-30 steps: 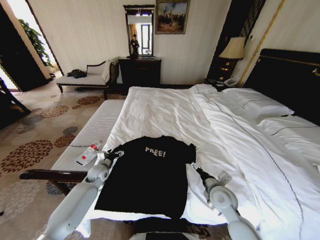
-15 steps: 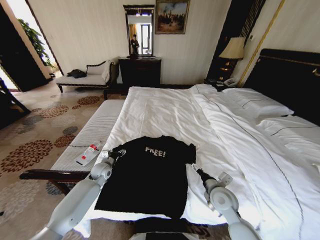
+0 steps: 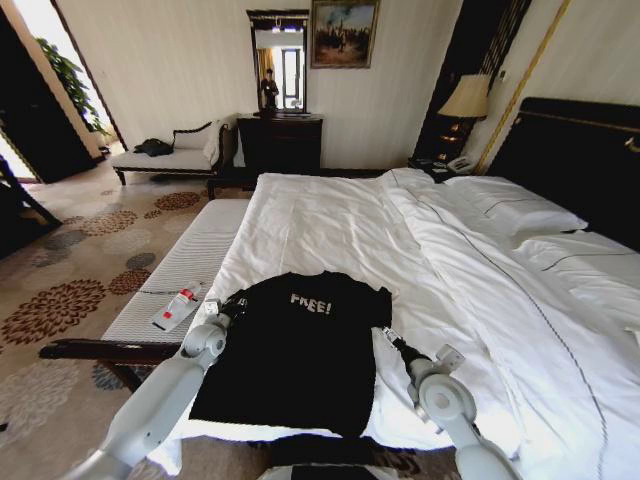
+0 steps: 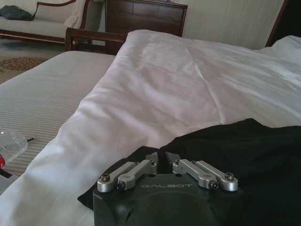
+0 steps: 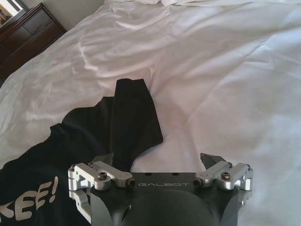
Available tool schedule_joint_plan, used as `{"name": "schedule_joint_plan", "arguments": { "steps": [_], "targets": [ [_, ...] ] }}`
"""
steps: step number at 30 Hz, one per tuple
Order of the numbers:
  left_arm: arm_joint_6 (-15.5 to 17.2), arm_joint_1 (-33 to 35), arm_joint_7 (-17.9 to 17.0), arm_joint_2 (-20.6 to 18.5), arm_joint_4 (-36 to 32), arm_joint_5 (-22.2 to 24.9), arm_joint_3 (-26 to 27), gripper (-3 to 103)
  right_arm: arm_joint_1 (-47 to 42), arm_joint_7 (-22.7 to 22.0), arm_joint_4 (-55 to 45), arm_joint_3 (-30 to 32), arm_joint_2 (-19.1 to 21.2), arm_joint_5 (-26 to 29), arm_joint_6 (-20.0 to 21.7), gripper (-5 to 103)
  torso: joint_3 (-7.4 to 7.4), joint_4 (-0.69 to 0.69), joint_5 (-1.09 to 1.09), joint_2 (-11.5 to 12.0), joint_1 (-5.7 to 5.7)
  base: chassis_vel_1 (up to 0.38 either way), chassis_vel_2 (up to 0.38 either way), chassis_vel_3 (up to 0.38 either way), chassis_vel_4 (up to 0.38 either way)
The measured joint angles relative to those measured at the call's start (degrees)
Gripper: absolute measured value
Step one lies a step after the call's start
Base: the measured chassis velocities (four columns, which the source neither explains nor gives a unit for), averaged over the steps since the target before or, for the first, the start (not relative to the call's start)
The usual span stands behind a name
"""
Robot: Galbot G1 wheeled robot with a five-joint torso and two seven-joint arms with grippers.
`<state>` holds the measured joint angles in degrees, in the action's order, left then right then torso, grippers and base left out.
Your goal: Fold the clothes on the bed.
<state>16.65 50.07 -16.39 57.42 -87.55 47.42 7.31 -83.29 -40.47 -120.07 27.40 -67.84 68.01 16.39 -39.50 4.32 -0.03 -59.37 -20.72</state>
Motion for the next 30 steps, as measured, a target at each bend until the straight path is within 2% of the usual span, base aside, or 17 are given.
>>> {"name": "schedule_joint_plan", "arguments": {
  "steps": [1, 4, 13, 20, 27, 29, 30],
  "targets": [
    [-0.09, -0.96, -0.19, 0.30, 0.75, 0.22, -0.14, 4, -0.06, -0.01, 0.05, -0.06, -0.08, -0.03, -0.02, 100, 0.00, 0.00, 0.00, 0.00, 0.00, 0.000, 0.000, 0.000, 0.000],
    [-0.55, -4.60, -0.36, 1.08, 3.79, 0.43, -1.02, 0, -0.12, -0.04, 0.10, -0.15, -0.23, -0.15, -0.05, 100, 0.00, 0.01, 0.00, 0.00, 0.00, 0.000, 0.000, 0.000, 0.000],
    [-1.10, -12.66, -0.26, 2.60, 11.11, 1.25, -3.14, 0, -0.17, -0.11, 0.10, -0.14, -0.37, -0.20, -0.06, 100, 0.00, 0.01, 0.01, 0.00, 0.00, 0.000, 0.000, 0.000, 0.000],
    [-2.46, -18.20, 0.74, 5.37, 19.64, -0.50, -4.88, 0, -0.19, -0.12, 0.34, -0.43, -0.97, -0.49, -0.07, 100, 0.00, 0.01, 0.00, 0.00, 0.00, 0.000, 0.000, 0.000, 0.000],
    [-3.73, -21.11, 0.24, 7.97, 24.77, -2.09, -4.06, 0, -0.65, -0.12, 0.10, -0.37, -1.18, -0.74, -0.10, 100, 0.00, 0.01, 0.00, 0.00, -0.01, 0.000, 0.000, 0.000, 0.000],
    [-3.82, -21.12, 0.07, 8.17, 24.98, -2.22, -3.68, -3, -0.71, -0.12, 0.04, -0.34, -1.25, -0.76, -0.10, 100, 0.00, 0.01, 0.00, 0.00, 0.00, 0.000, 0.000, 0.000, 0.000],
    [-4.01, -21.11, -0.24, 8.40, 25.10, -2.25, -3.01, 2, -0.79, -0.12, -0.10, -0.32, -1.35, -0.79, -0.10, 100, -0.01, 0.00, -0.01, 0.00, -0.01, 0.000, 0.000, 0.000, 0.000]
  ]
}}
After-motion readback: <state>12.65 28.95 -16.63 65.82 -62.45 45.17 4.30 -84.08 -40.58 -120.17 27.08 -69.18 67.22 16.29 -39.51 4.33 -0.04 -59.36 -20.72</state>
